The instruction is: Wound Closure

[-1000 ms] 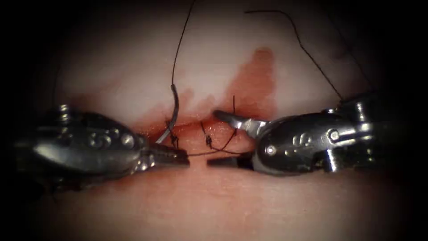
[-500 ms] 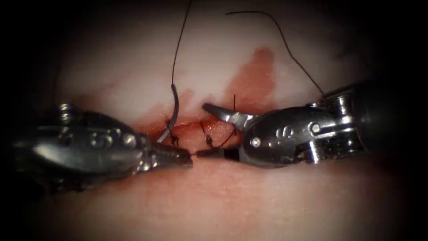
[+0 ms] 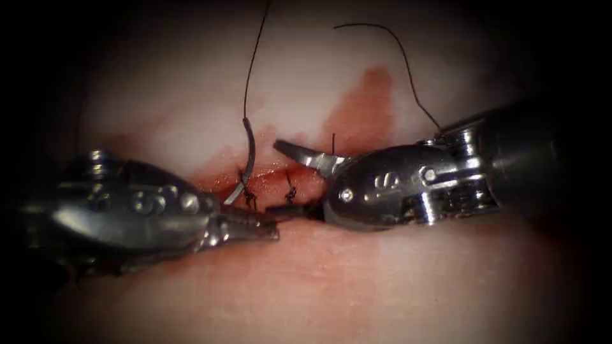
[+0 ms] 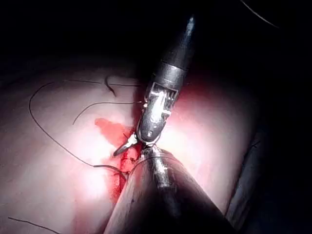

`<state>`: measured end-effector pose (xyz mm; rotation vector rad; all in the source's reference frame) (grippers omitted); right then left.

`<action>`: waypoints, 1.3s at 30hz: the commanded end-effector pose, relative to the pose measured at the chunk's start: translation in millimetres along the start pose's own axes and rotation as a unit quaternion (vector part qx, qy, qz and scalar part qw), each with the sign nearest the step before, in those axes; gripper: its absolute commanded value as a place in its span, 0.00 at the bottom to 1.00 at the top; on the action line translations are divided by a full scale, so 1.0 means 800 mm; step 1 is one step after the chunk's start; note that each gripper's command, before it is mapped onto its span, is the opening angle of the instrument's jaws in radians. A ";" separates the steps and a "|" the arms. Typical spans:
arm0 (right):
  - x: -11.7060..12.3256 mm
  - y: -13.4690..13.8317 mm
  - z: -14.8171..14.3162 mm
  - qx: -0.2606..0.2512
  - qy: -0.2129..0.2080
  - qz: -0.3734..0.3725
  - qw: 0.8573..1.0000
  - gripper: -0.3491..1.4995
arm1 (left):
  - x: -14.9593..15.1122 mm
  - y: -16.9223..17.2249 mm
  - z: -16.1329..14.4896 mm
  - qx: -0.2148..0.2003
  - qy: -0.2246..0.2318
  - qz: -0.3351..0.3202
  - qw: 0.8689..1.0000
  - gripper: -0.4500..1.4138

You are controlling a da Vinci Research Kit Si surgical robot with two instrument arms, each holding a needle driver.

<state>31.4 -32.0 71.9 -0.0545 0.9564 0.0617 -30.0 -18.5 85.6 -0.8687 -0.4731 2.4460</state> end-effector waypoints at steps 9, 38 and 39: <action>0.0001 -0.0006 0.0005 0.045 0.003 -0.031 0.999 0.00 | -0.0001 0.0003 0.0010 -0.001 0.000 0.003 1.000 0.00; 0.0050 0.0000 -0.0202 0.056 0.040 0.009 0.998 0.98 | -0.0070 -0.0100 -0.0069 0.035 0.000 0.005 0.999 0.00; 0.0051 -0.0002 -0.0208 0.057 0.041 0.009 0.997 0.98 | -0.0076 -0.0106 -0.0071 0.037 0.000 0.001 0.999 0.00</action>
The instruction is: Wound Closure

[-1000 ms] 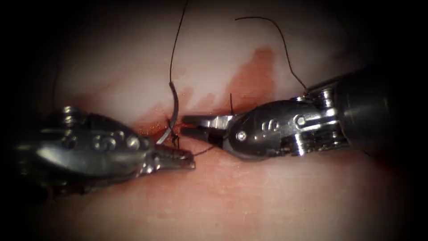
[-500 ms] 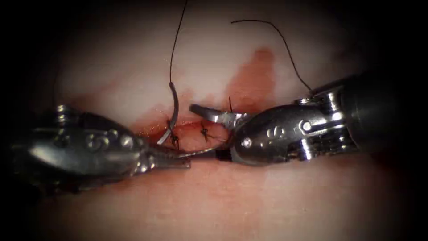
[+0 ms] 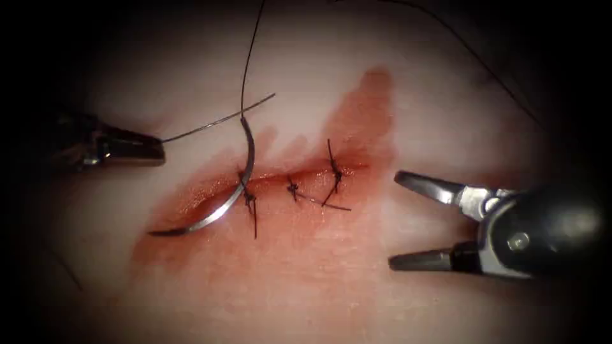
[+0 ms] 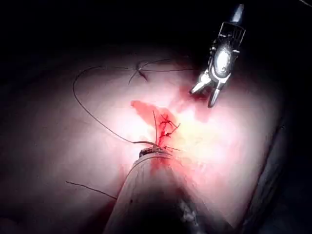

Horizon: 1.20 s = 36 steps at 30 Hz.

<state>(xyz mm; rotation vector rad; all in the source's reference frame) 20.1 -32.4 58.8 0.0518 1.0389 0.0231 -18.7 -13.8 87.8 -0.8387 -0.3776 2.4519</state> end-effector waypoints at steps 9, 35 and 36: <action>-0.0005 -0.0010 -0.0016 0.002 0.000 0.000 1.000 0.97 | -0.0077 -0.0048 0.0036 0.034 -0.012 -0.017 0.999 0.09; -0.0034 0.0008 0.0036 -0.036 -0.016 0.074 0.996 0.00 | -0.0057 -0.0067 0.0040 0.049 0.034 -0.096 0.994 0.62; -0.0036 0.0012 0.0040 -0.039 -0.017 0.078 0.996 0.00 | -0.0047 -0.0059 0.0039 0.045 0.039 -0.092 0.994 0.61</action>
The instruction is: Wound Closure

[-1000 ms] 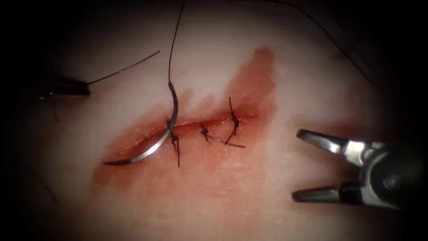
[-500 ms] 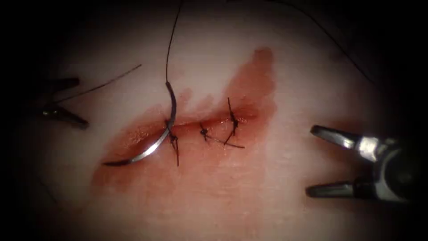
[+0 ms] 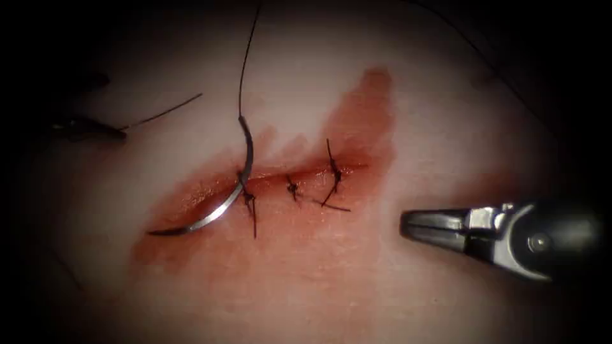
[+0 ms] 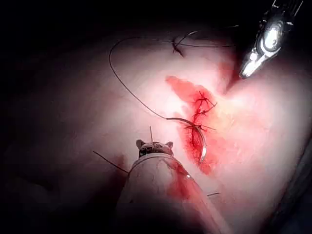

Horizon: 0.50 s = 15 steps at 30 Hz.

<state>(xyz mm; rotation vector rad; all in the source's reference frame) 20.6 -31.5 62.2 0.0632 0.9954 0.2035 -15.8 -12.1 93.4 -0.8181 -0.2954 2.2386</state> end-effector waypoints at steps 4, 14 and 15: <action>-0.0014 0.0015 0.0028 -0.009 -0.001 0.028 1.000 0.00 | 0.0026 0.0032 0.0011 -0.020 0.024 0.004 1.000 0.60; -0.0033 0.0027 0.0041 -0.023 0.013 0.071 0.997 0.00 | 0.0051 0.0102 0.0042 -0.068 0.040 0.005 0.997 0.51; -0.0033 0.0027 0.0041 -0.022 0.013 0.071 0.997 0.00 | 0.0052 0.0109 0.0045 -0.071 0.040 0.006 0.997 0.51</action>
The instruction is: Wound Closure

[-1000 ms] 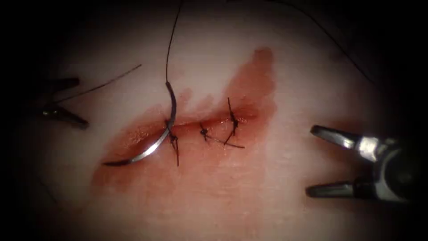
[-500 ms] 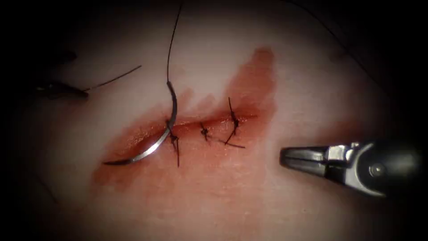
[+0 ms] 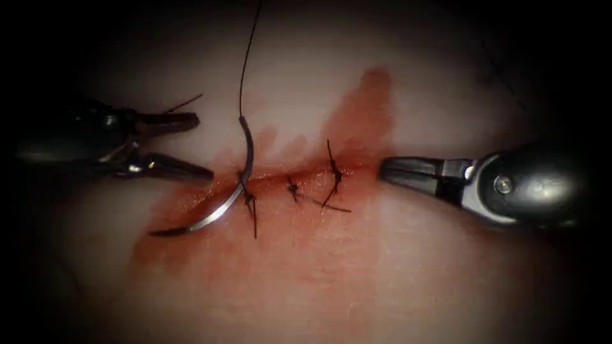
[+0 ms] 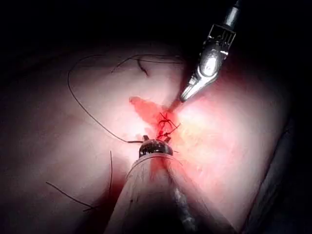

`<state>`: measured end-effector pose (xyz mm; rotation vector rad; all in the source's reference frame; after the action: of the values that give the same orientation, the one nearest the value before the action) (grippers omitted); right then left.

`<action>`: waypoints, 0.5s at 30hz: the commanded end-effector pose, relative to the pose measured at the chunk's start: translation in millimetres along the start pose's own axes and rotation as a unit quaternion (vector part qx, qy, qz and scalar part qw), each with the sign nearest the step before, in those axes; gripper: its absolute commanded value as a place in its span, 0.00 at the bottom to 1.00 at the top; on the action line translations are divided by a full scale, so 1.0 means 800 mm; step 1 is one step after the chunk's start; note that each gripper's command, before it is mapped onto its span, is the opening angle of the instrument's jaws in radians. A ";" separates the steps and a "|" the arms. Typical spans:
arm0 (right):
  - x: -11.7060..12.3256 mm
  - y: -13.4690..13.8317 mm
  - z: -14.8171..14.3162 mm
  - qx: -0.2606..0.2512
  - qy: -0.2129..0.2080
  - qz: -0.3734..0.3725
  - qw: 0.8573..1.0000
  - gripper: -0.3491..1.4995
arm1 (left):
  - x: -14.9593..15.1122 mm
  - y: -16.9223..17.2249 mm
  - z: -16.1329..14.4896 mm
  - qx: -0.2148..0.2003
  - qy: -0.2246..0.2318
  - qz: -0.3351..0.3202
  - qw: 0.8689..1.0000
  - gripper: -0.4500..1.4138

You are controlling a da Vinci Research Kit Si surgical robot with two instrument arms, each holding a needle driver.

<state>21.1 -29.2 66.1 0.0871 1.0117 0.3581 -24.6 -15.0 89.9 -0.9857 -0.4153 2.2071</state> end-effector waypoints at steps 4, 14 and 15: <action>-0.0002 -0.0009 0.0001 0.008 0.002 0.001 1.000 0.00 | 0.0003 0.0021 0.0021 -0.019 0.008 0.018 1.000 0.46; 0.0003 0.0003 -0.0044 0.042 0.025 0.004 0.999 0.49 | 0.0016 0.0013 0.0010 -0.053 0.088 0.103 0.989 0.45; 0.0002 0.0003 -0.0047 0.043 0.025 0.004 0.999 0.55 | 0.0014 0.0013 0.0008 -0.055 0.095 0.104 0.988 0.46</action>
<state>17.6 -28.6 63.5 0.1579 1.0798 0.3257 -25.4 -14.7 88.6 -1.3549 -0.3595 2.2588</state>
